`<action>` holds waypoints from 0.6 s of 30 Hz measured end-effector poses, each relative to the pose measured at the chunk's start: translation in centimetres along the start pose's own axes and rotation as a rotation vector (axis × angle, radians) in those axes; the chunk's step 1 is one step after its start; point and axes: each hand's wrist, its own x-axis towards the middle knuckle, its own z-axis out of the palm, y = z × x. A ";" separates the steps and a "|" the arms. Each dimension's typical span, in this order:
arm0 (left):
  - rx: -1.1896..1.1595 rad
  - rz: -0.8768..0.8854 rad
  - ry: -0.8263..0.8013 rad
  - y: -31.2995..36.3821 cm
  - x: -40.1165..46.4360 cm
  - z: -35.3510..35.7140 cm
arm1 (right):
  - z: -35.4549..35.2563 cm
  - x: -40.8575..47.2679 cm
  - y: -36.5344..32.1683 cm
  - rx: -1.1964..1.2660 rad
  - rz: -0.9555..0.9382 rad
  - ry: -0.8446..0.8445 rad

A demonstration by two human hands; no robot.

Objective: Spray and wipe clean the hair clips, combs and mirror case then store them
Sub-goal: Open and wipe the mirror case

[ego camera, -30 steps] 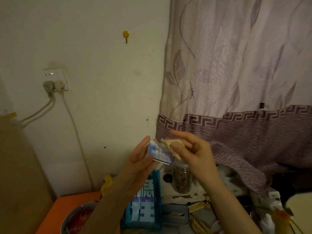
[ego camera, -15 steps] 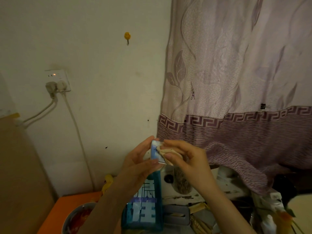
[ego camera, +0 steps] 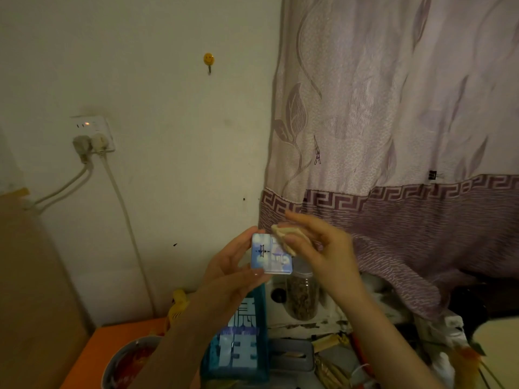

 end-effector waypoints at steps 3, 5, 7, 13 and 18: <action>0.006 -0.004 0.014 0.5 -0.1 -0.2 | 0.6 -1.1 0.3 -0.059 -0.026 -0.026; 0.016 -0.009 0.018 0.7 -0.3 -0.3 | 0.7 -2.0 0.4 -0.067 -0.047 -0.038; 0.040 -0.009 0.036 0.7 -0.5 -0.3 | 0.7 -2.8 0.5 -0.083 -0.052 -0.056; -0.014 -0.024 0.093 -0.3 -0.7 -0.4 | 0.0 -3.7 0.7 0.107 0.098 -0.124; -0.056 -0.060 0.141 -1.0 -1.1 -0.6 | -1.1 -3.0 1.9 0.263 0.213 0.127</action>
